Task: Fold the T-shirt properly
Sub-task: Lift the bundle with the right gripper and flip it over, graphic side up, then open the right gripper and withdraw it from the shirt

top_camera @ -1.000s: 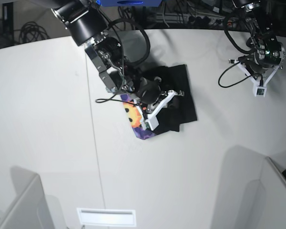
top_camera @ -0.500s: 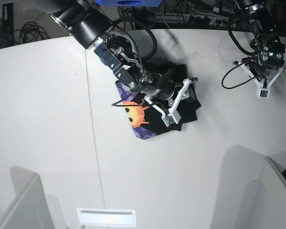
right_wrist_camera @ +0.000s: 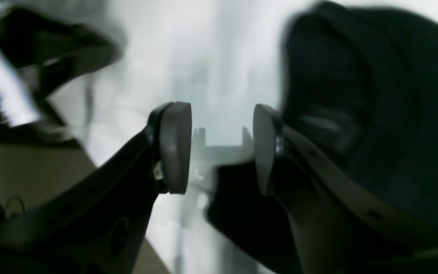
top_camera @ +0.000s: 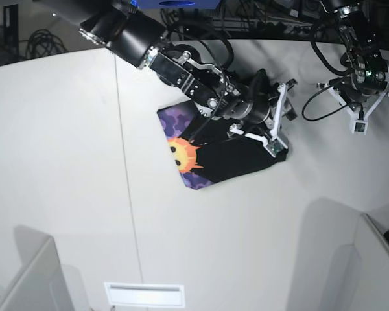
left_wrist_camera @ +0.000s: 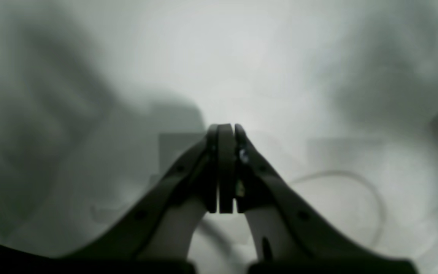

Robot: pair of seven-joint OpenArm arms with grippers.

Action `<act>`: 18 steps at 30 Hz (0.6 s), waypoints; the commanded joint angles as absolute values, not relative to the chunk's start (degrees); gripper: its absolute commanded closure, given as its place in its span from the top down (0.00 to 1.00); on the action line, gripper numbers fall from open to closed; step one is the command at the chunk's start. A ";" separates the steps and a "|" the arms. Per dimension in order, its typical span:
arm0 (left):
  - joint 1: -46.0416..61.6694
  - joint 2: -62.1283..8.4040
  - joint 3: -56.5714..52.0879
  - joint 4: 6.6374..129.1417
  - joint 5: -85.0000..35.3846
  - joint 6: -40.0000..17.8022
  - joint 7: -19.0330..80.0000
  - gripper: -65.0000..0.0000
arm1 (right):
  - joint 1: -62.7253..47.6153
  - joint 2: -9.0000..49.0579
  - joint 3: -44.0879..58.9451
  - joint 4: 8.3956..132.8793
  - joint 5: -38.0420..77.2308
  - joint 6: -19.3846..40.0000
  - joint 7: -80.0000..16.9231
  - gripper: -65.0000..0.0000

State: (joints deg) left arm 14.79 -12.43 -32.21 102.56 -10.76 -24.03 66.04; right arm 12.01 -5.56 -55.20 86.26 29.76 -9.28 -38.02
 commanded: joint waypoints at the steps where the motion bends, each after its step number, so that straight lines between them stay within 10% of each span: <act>1: 14.55 -13.23 -32.48 103.43 -10.95 -24.04 65.45 0.00 | 13.41 -6.20 -55.60 88.84 30.11 -8.84 -36.79 0.38; 4: 14.81 -12.88 -32.40 104.04 -11.03 -24.04 65.45 0.00 | 13.23 -4.00 -53.49 91.65 30.11 -8.84 -36.44 0.34; 8: 14.90 -11.12 -32.40 105.27 -11.82 -24.22 65.45 0.00 | 8.84 -0.40 -42.95 95.52 30.11 -8.84 -36.35 0.00; 18: 16.31 -8.48 -32.48 106.68 -36.70 -28.09 65.36 0.00 | -6.73 11.47 -19.82 106.68 30.46 -8.75 -36.35 0.00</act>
